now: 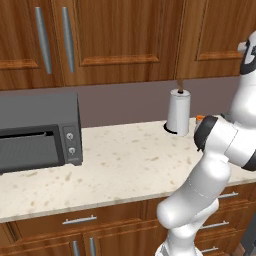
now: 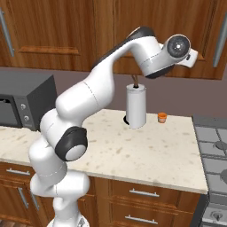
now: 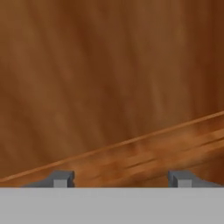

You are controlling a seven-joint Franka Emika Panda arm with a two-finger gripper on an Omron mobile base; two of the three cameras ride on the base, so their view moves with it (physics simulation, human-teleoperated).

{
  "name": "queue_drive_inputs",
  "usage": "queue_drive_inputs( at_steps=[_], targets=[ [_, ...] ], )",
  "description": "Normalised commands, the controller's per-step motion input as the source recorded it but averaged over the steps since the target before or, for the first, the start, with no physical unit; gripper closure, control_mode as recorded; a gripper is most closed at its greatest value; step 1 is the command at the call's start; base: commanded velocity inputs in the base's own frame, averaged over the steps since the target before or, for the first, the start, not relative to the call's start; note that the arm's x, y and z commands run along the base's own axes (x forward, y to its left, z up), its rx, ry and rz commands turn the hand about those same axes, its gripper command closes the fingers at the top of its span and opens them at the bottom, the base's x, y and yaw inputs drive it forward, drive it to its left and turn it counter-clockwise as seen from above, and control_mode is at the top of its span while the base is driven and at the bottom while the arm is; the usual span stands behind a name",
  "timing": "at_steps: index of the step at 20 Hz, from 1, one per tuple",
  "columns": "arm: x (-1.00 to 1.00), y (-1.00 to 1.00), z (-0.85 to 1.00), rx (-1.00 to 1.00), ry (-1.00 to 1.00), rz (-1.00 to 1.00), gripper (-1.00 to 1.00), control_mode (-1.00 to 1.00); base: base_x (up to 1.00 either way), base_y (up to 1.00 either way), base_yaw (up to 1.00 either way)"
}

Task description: Close all open cabinet doors.

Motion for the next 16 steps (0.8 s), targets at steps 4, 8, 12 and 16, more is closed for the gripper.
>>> queue_drive_inputs(
  at_steps=[4, 8, 12, 16],
  targets=[
    [0.65, 0.37, -0.19, 0.0, -0.05, 0.02, -1.0, -1.0, 0.0, 0.0, 0.0],
    [0.71, 0.34, -0.16, 0.0, -0.01, 0.02, -1.0, -1.0, 0.0, 0.0, 0.0],
    [0.53, 0.4, -0.14, 0.0, 0.0, 0.01, -1.0, -1.0, 0.0, 0.0, 0.0],
    [-0.02, 0.47, -0.01, 0.0, 0.0, 0.02, -1.0, -1.0, 0.0, 0.0, 0.0]
  ],
)
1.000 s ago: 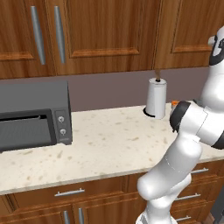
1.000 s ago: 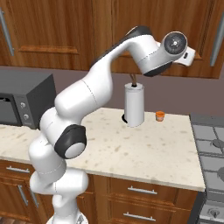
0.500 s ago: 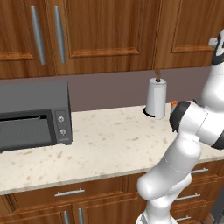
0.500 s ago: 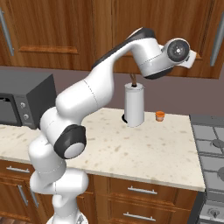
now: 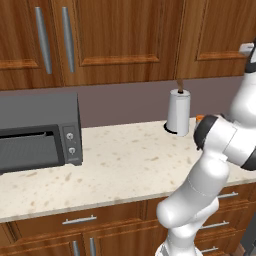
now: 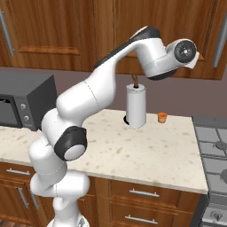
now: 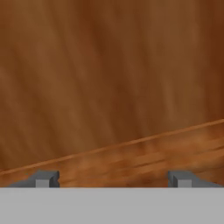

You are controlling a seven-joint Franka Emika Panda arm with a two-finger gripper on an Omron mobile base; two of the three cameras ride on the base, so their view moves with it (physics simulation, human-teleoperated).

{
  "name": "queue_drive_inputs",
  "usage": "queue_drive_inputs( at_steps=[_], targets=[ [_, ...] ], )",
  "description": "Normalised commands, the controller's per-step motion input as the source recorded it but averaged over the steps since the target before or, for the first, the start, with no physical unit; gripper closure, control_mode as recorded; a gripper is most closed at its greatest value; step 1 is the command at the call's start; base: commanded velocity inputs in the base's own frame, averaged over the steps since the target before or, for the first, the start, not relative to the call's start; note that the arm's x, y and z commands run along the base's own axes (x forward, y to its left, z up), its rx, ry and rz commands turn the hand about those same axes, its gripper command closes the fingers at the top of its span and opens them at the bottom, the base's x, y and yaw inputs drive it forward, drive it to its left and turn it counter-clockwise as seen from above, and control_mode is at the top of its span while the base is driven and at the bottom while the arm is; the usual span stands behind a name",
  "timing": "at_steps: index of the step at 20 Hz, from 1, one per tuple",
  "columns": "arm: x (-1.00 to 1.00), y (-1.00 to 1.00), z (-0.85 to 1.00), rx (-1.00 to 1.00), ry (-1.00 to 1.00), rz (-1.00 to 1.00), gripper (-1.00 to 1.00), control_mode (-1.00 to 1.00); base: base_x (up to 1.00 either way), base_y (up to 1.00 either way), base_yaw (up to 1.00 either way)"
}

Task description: Close all open cabinet doors.

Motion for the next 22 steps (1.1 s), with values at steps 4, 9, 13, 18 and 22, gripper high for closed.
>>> queue_drive_inputs(
  at_steps=[4, 9, 13, 18, 22],
  targets=[
    [-0.26, 0.54, 0.0, 0.0, 0.0, 0.04, -1.0, -1.0, 0.0, 0.0, 0.0],
    [-0.78, 0.63, 0.0, 0.0, 0.0, 0.04, -1.0, -1.0, 0.0, 0.0, 0.0],
    [-1.0, 0.7, -0.16, 0.0, 0.0, 0.05, -1.0, -1.0, 0.0, 0.0, 0.0],
    [-1.0, 0.77, -0.14, 0.0, 0.03, 0.07, -1.0, -1.0, 0.0, 0.0, 0.0],
    [-0.96, 0.82, -0.16, 0.0, 0.13, 0.08, -1.0, -1.0, 0.0, 0.0, 0.0]
  ],
)
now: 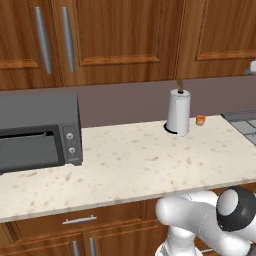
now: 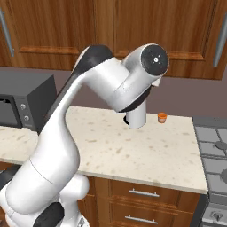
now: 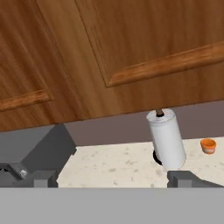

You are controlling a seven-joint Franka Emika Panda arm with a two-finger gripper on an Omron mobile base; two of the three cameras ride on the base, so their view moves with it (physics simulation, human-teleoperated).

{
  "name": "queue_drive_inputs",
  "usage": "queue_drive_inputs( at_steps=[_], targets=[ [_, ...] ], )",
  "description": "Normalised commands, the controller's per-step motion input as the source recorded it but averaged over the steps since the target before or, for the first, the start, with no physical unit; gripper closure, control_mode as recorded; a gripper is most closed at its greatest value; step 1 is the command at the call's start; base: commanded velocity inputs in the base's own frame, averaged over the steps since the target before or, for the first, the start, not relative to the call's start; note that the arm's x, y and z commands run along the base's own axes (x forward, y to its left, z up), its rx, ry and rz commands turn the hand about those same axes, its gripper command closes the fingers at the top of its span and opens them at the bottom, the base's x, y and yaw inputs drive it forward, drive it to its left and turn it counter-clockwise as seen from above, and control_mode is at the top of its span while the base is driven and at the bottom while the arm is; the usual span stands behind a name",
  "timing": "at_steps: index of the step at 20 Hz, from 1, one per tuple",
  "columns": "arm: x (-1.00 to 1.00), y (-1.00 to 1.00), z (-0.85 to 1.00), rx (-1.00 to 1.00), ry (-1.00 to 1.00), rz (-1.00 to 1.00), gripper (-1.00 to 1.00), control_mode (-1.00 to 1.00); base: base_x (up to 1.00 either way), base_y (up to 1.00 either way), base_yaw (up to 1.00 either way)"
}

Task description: Close all open cabinet doors.

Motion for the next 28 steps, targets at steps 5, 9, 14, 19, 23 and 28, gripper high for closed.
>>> queue_drive_inputs(
  at_steps=[5, 9, 14, 19, 23, 28],
  targets=[
    [-0.77, 0.82, -0.17, -0.03, 0.17, 0.08, -1.0, -1.0, 0.0, 0.0, 0.0],
    [-0.25, 0.94, -0.06, -0.15, 0.3, 0.04, -1.0, -1.0, 0.0, 0.0, 0.0],
    [-0.07, 0.74, 0.0, -0.13, 0.38, 0.0, -1.0, -1.0, 0.0, 0.0, 0.0],
    [-0.41, 0.41, 0.0, -0.04, 0.11, 0.0, -1.0, -1.0, 0.0, 0.0, 0.0],
    [-0.73, 0.33, 0.0, 0.0, 0.0, 0.0, -1.0, -1.0, 0.0, 0.0, 0.0],
    [-0.57, 0.16, -0.08, 0.0, 0.05, 0.0, -1.0, -1.0, 0.0, 0.0, 0.0]
  ],
)
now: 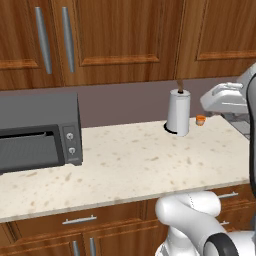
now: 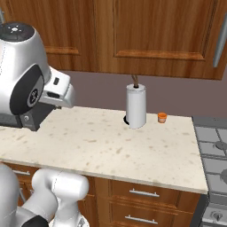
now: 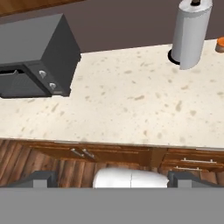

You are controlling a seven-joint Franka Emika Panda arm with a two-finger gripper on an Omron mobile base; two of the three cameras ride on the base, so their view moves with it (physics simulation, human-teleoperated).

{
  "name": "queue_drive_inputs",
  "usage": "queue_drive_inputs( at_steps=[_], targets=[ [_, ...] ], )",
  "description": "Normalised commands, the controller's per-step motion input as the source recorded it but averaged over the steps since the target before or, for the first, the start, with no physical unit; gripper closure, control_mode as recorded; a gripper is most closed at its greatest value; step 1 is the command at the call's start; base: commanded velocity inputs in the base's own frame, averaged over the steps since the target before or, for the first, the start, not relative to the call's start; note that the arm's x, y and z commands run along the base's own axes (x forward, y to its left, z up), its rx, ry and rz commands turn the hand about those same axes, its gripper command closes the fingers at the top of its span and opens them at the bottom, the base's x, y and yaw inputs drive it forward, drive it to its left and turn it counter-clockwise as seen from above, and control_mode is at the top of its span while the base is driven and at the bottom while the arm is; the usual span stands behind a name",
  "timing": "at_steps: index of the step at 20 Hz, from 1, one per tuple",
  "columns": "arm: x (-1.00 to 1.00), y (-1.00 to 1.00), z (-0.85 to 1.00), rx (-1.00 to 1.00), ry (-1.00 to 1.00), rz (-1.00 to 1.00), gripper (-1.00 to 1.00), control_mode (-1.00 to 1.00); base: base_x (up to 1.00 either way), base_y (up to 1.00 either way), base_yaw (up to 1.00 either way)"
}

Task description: Close all open cabinet doors.

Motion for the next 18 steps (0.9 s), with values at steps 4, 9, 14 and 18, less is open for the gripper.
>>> queue_drive_inputs(
  at_steps=[4, 9, 14, 18],
  targets=[
    [-0.12, 0.0, 0.0, 0.0, 0.0, 0.0, -1.0, -1.0, 0.0, 0.0, 0.0],
    [0.0, 0.06, 0.0, 0.0, 0.0, 0.0, -1.0, -1.0, 0.0, 0.0, 0.0],
    [-0.01, 0.17, -0.05, 0.0, 0.0, 0.0, -1.0, -1.0, 0.0, 0.0, 0.0],
    [-0.1, 0.05, -0.21, 0.0, 0.0, -0.01, -1.0, -1.0, 0.0, 0.0, 0.0]
  ],
)
